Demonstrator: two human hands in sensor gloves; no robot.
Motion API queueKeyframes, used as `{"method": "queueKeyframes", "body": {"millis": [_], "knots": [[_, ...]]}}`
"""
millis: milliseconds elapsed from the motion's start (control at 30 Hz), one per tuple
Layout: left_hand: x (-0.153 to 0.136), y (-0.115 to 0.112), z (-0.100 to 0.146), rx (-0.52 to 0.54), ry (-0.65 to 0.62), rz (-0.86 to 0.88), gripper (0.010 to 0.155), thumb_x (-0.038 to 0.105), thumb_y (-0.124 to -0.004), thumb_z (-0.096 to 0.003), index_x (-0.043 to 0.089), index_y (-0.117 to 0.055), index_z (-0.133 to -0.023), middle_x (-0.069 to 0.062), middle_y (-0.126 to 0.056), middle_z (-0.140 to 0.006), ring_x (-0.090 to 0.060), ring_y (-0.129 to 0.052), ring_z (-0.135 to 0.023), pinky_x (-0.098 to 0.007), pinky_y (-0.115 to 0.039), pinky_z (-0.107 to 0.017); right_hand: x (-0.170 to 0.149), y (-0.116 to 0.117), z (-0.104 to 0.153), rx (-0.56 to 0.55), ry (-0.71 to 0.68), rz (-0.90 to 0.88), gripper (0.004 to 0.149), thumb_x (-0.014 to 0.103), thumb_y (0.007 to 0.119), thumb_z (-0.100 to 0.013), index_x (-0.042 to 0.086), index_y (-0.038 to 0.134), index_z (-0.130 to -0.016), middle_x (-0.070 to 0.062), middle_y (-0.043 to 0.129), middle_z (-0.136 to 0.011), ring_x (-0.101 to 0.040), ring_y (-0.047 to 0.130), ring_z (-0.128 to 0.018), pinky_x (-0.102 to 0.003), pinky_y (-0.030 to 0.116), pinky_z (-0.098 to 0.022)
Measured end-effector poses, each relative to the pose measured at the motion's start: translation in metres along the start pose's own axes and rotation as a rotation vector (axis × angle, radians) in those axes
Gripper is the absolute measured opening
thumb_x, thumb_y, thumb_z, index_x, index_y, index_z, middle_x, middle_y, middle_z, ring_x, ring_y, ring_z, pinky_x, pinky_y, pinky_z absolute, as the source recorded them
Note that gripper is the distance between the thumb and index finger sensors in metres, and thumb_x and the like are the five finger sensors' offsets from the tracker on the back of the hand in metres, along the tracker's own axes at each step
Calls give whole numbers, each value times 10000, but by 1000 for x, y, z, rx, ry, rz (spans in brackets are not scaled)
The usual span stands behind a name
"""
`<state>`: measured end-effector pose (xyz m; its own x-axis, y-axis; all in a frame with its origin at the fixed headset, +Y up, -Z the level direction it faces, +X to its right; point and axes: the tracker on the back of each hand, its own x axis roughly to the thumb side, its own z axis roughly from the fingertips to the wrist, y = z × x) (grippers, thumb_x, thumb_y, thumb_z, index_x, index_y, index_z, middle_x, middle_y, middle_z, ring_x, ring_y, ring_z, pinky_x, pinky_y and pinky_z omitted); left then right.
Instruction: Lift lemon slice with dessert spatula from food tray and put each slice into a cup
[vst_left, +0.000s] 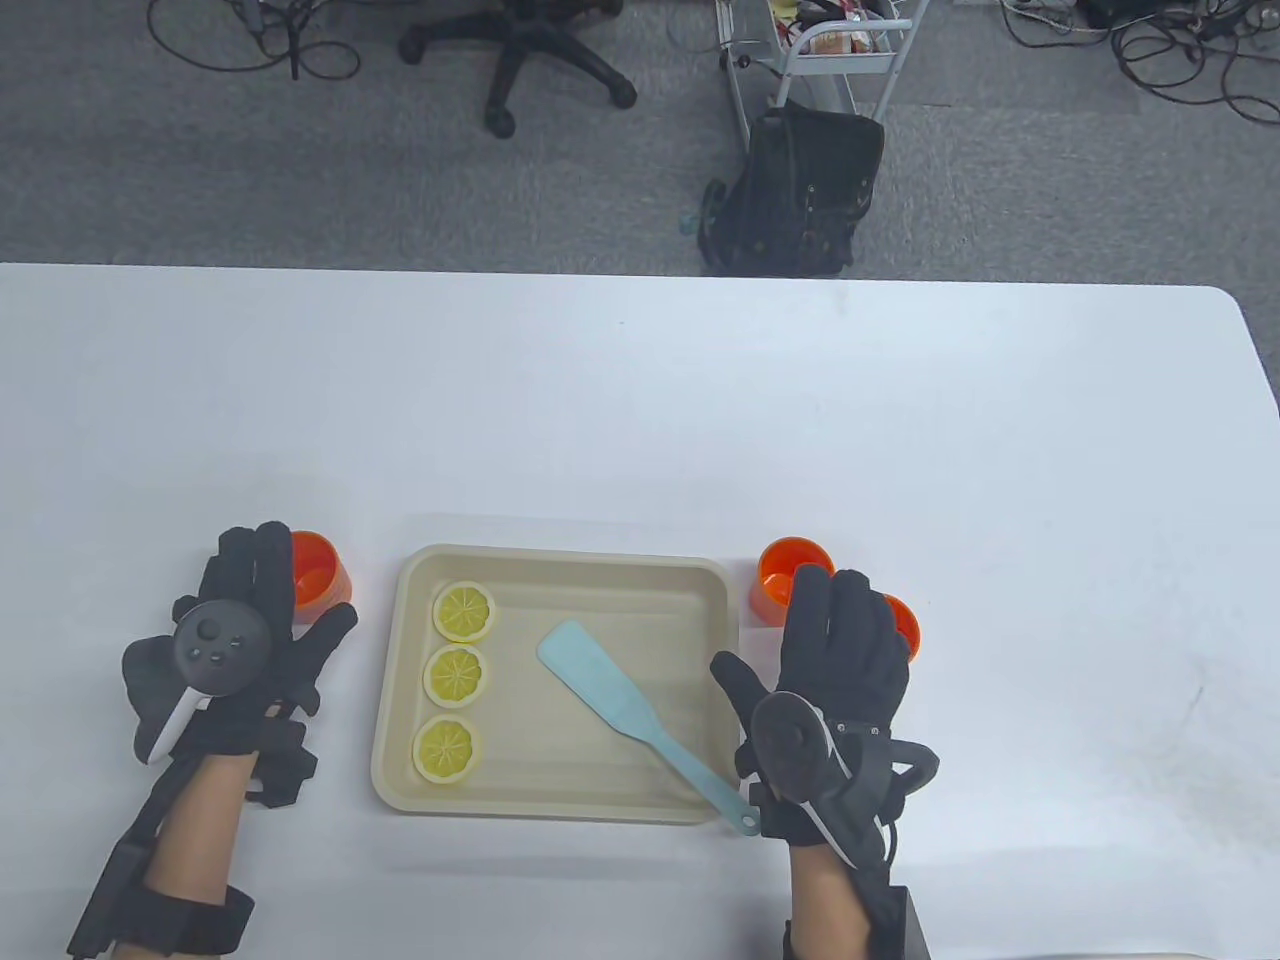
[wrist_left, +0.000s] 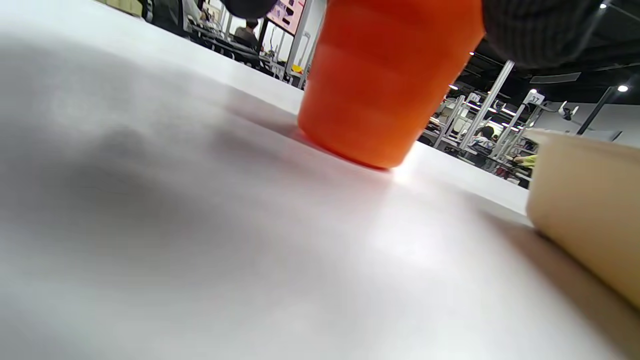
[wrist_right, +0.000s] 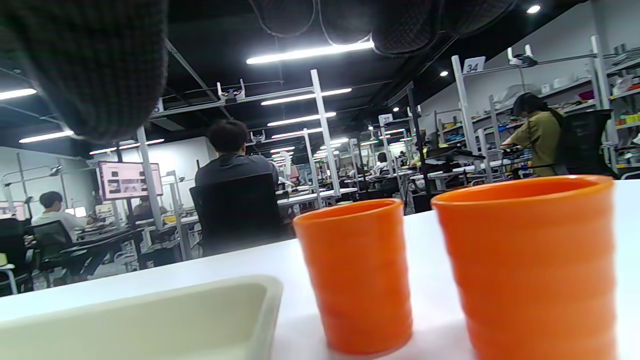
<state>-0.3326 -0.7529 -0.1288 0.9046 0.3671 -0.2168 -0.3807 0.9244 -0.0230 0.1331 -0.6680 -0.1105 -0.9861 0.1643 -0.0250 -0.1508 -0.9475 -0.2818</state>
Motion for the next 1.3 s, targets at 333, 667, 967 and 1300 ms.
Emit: {"method": "queueKeyframes", "body": {"millis": [333, 667, 967, 1300], "knots": [[-1, -4, 1, 36, -11, 83, 832, 698, -678, -551, 391, -203, -1162, -63, -338, -1273, -419, -441, -1178, -746, -325, -793, 4, 4, -1, 30, -13, -5, 1025, 589, 896, -407, 165, 344, -1159, -202, 339, -1192, -499, 481, -1097, -692, 429, -771], [6, 14, 17, 153, -119, 158, 862, 678, -742, -527, 378, -243, -1162, -72, -395, -1259, -426, -458, -1168, -749, -323, -791, 13, 2, 2, 45, -67, -34, 1021, 592, 888, -410, 162, 343, -1159, -202, 348, -1191, -497, 482, -1098, -691, 432, -770], [40, 32, 50, 214, -351, 166, 953, 658, -809, -494, 305, -237, -1169, -99, -491, -1229, -438, -525, -1143, -754, -349, -782, 43, -1, 12, 129, -272, -119, 1025, 597, 876, -422, 157, 320, -1162, -190, 376, -1191, -498, 474, -1102, -695, 424, -773], [83, 29, 84, 148, -639, 196, 1032, 674, -853, -456, 270, -233, -1175, -86, -574, -1203, -458, -531, -1139, -771, -337, -770, 88, 2, 37, 221, -528, -104, 1023, 596, 861, -428, 155, 298, -1160, -188, 366, -1191, -487, 481, -1104, -693, 426, -774]]}}
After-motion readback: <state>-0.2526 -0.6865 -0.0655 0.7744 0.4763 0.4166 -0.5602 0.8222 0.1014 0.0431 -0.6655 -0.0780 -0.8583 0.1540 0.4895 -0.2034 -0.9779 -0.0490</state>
